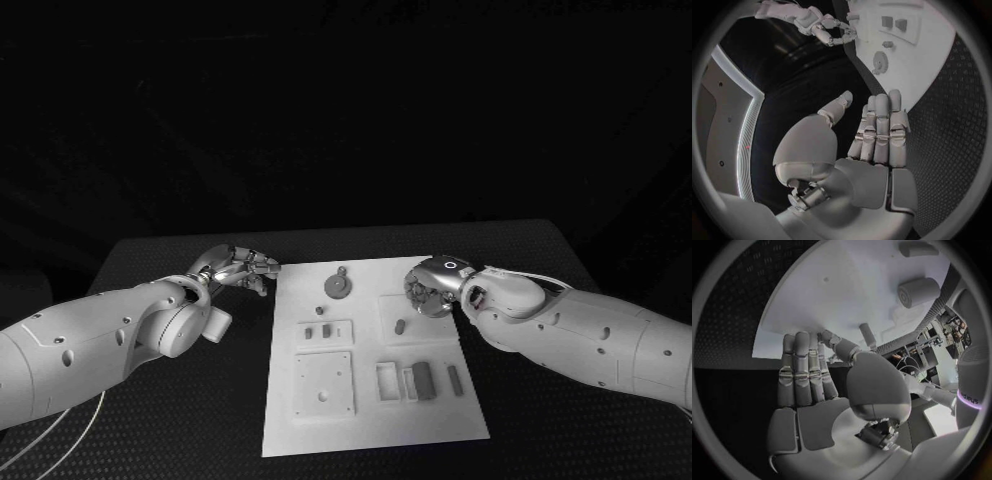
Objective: Assemble the parts on the task board
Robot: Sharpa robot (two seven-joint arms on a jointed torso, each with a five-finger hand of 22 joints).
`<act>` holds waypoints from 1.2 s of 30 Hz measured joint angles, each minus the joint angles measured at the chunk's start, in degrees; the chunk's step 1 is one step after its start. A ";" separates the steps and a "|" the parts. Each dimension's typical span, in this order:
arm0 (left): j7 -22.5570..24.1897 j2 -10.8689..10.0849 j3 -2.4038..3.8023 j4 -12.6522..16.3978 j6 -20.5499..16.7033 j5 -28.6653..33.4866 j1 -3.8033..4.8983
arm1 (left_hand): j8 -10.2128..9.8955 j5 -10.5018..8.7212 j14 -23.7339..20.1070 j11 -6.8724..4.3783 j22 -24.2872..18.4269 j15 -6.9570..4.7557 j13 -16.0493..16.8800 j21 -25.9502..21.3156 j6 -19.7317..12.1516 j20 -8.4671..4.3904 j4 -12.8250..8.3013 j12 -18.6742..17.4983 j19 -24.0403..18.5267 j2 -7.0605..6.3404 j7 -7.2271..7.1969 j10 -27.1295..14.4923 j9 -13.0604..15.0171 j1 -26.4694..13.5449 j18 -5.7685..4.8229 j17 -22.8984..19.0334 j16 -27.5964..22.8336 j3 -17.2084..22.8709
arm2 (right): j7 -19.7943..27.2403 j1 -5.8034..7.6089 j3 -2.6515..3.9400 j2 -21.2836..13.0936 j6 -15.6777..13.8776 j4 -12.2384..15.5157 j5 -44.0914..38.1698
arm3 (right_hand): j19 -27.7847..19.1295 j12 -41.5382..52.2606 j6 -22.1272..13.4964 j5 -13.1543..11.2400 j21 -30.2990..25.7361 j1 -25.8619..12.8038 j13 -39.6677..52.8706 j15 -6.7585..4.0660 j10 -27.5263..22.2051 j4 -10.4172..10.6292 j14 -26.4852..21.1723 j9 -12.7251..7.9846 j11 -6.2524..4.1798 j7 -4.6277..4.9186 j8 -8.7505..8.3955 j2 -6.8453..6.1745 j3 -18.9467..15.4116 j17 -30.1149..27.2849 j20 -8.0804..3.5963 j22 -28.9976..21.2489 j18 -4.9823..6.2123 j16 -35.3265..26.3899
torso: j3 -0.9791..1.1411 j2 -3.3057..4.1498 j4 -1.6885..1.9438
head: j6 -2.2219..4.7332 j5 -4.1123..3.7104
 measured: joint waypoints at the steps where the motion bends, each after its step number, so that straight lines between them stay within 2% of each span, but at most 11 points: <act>1: -0.01 0.02 0.00 -0.02 0.00 0.00 0.00 | 0.00 0.00 0.00 0.00 0.00 0.00 0.03 0.00 0.00 0.00 0.00 0.00 0.00 0.00 0.00 0.00 0.00 0.00 0.00 0.00 0.00 0.00 | -0.06 -0.03 -0.02 0.00 -0.15 0.06 -0.15 | 0.00 -0.75 0.01 0.00 0.00 0.22 0.00 -0.05 0.35 0.00 0.05 0.20 -0.20 0.00 0.16 0.11 0.00 0.07 0.00 0.03 0.02 0.00 | 0.00 0.00 0.00 | 0.00 -0.02; 7: -0.09 0.11 0.00 -0.09 -0.02 0.01 0.00 | 0.00 0.00 0.00 0.00 0.00 0.00 0.02 0.00 -0.06 0.19 0.00 0.00 0.20 0.00 -0.06 0.00 0.00 0.00 0.00 0.06 0.00 0.00 | -0.41 -0.22 -0.14 -0.22 -1.20 0.46 -0.95 | 0.54 -1.98 0.55 -0.05 0.65 0.46 -0.01 -0.70 1.44 -0.07 0.81 0.50 -0.71 -0.05 0.31 0.35 -0.07 0.36 -0.52 0.06 0.00 0.34 | -0.01 0.00 0.00 | -0.02 -0.19; 21: -0.24 0.25 0.00 -0.46 -0.04 0.01 0.00 | 0.00 0.00 0.42 -0.01 0.01 -0.01 0.15 0.00 -0.27 0.00 0.00 0.00 0.42 0.00 0.14 0.01 -0.01 0.00 0.00 0.23 0.00 0.00 | -1.52 -0.58 -0.09 -1.15 -2.50 1.91 -1.07 | 0.75 -2.15 0.62 -0.05 1.00 0.54 -1.67 -0.91 2.05 -0.15 1.17 0.49 -0.92 -0.21 0.42 0.43 -0.15 0.53 -0.73 0.04 -0.10 0.57 | -0.07 -0.02 0.03 | 0.01 -0.20; 28: -0.30 0.31 0.00 -0.59 -0.04 0.01 0.00 | 0.00 0.00 0.42 -0.01 0.01 0.00 0.21 0.00 -0.27 0.19 0.00 0.00 0.61 0.00 0.14 0.01 -0.01 0.00 0.00 0.29 0.00 0.00 | -1.74 -0.51 0.15 -1.67 -1.94 3.14 -0.88 | 0.96 -2.15 0.99 -0.05 1.00 0.54 -1.67 -0.89 2.05 -0.16 1.19 0.49 -0.91 -0.14 0.49 0.42 -0.16 0.59 -0.93 0.03 -0.39 0.57 | -0.02 -0.02 0.04 | 0.00 -0.04; 32: -0.35 0.42 0.01 -0.68 -0.04 0.01 0.00 | 0.00 0.00 0.42 -0.01 0.01 0.00 0.21 0.00 -0.27 0.19 0.00 0.00 0.61 0.00 0.13 0.01 -0.01 0.00 0.00 0.29 0.00 0.00 | -1.57 0.32 0.63 -2.15 -1.43 4.29 -0.63 | 0.96 -2.11 1.15 -0.06 1.00 0.53 -1.55 -0.82 2.05 -0.17 1.27 0.46 -0.91 -0.30 0.52 0.42 -0.17 0.59 -0.94 0.03 -0.39 0.56 | -0.02 -0.02 0.01 | 0.00 -0.01; 36: -0.40 0.52 0.01 -0.70 -0.01 0.01 0.00 | 0.00 0.00 0.42 -0.02 0.01 0.00 0.20 0.00 -0.30 0.19 0.00 0.00 0.62 0.00 0.10 0.02 -0.01 0.00 0.00 0.35 0.01 0.00 | -1.38 1.03 1.02 -2.26 -1.04 4.76 0.08 | 0.97 -2.15 1.71 -0.22 1.00 0.68 -1.58 -0.82 2.05 -0.23 1.27 0.47 -0.91 -0.85 0.60 0.27 -0.23 0.63 -0.94 0.03 -0.38 0.56 | -0.02 -0.02 -0.01 | 0.08 -0.01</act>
